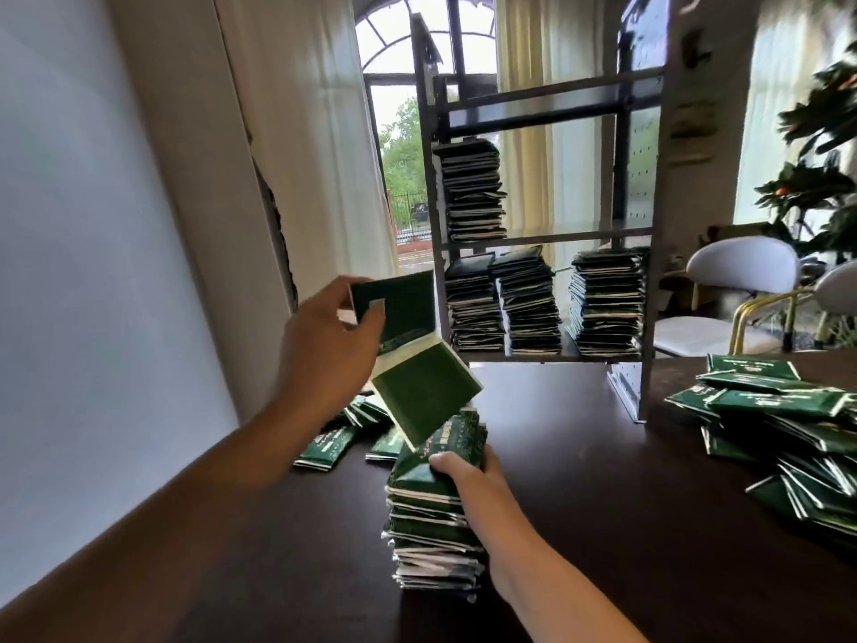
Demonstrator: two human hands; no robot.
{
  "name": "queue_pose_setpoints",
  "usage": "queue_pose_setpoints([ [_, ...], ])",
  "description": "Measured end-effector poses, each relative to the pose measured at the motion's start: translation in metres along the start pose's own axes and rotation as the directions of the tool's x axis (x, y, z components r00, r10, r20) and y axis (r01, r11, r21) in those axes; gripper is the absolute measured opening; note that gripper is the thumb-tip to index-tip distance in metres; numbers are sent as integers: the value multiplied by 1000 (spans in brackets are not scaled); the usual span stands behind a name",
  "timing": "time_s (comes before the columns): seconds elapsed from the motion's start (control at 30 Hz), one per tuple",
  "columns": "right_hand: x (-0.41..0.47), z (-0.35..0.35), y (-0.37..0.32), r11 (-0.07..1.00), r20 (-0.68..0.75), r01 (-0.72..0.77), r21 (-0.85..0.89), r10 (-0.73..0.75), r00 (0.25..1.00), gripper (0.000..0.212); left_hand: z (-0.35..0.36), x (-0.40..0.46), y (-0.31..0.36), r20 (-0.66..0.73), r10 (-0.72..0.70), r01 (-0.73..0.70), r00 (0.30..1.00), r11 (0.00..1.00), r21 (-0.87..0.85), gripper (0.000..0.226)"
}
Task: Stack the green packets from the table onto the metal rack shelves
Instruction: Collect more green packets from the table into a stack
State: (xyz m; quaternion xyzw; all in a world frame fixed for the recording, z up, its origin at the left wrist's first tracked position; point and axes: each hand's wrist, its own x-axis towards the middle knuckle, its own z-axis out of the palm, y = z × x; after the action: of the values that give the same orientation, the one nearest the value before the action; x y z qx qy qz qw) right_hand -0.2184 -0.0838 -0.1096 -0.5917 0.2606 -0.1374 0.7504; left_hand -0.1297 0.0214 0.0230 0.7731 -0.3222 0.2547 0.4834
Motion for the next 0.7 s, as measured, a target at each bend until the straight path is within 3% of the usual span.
queue_pose_setpoints([
  [0.13,9,0,7,1000,-1,-7,19,7,1000,82,22,-44,-25,269,74,-129,960,973,193,30],
  [0.23,3,-3,4,1000,44,15,20,-16,999,55,31,-80,-41,490,54,-233,870,921,312,58],
  [0.33,5,-16,8,992,91,-2,126,-10,996,31,34,-94,-46,575,-45,-227,817,892,392,77],
  [0.43,9,-23,10,971,108,-56,234,32,994,38,30,-86,-45,632,-69,-174,772,933,315,71],
  [0.5,11,-19,8,974,74,-37,222,21,997,49,27,-82,-45,617,-7,-176,787,956,236,64],
  [0.57,12,-14,5,984,36,-34,173,28,999,70,27,-81,-47,486,37,-97,873,990,99,41],
  [0.63,10,-11,3,993,40,-19,118,15,999,61,29,-79,-53,367,-82,125,926,988,-96,20],
  [0.7,10,-14,3,995,49,-13,101,8,999,44,29,-75,-60,369,-199,280,908,943,-181,19],
])
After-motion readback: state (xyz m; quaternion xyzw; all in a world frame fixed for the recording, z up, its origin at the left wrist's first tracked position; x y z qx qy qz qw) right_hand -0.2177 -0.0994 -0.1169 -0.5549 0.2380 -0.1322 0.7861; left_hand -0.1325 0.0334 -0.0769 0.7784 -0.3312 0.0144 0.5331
